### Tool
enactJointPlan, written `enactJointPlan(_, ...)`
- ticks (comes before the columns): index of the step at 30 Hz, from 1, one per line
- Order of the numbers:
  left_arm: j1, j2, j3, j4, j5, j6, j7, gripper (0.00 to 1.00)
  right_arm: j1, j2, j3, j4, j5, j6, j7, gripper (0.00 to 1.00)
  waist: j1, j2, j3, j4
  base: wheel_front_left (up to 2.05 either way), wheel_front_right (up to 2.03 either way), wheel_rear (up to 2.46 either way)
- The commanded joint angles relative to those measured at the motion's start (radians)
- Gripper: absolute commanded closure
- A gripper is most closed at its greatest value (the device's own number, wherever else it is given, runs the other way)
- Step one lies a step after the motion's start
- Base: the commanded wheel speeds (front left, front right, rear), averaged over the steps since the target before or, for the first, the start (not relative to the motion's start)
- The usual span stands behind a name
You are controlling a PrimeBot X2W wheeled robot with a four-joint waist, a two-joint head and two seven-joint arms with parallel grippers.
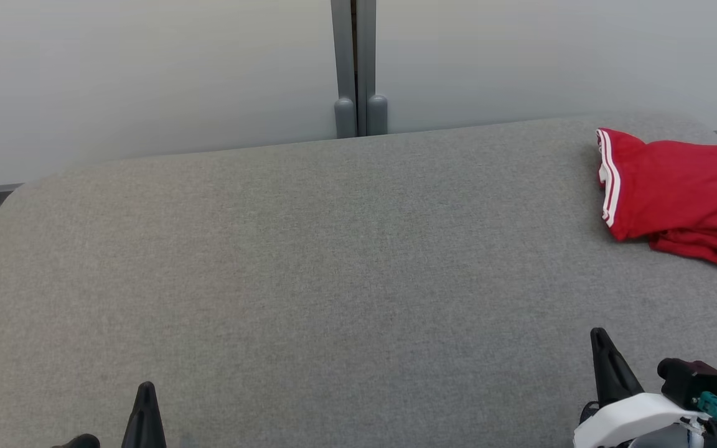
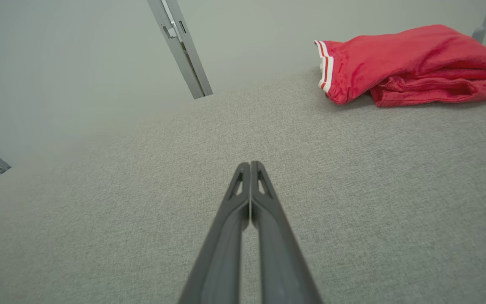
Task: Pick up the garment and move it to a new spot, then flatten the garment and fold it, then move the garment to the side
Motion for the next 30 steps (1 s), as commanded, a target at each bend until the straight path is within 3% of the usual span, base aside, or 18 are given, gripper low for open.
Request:
enactJointPlan(1,-0.034,0.004,0.008,-0.011,-0.042,-0.007,0.01,1.0,-0.033,-0.004,-0.004,-0.02,0.047,0.0,0.009,1.0,0.0,0.0,0.001,0.0,0.0,0.0,0.0)
enactJointPlan(30,-0.133,0.007,0.05,0.022,-0.449,-0.049,0.121,1.0,-0.082,-0.005,-0.028,-0.03,0.516,-0.001,0.117,1.0,0.0,0.0,0.011,0.0,0.0,0.0,0.0)
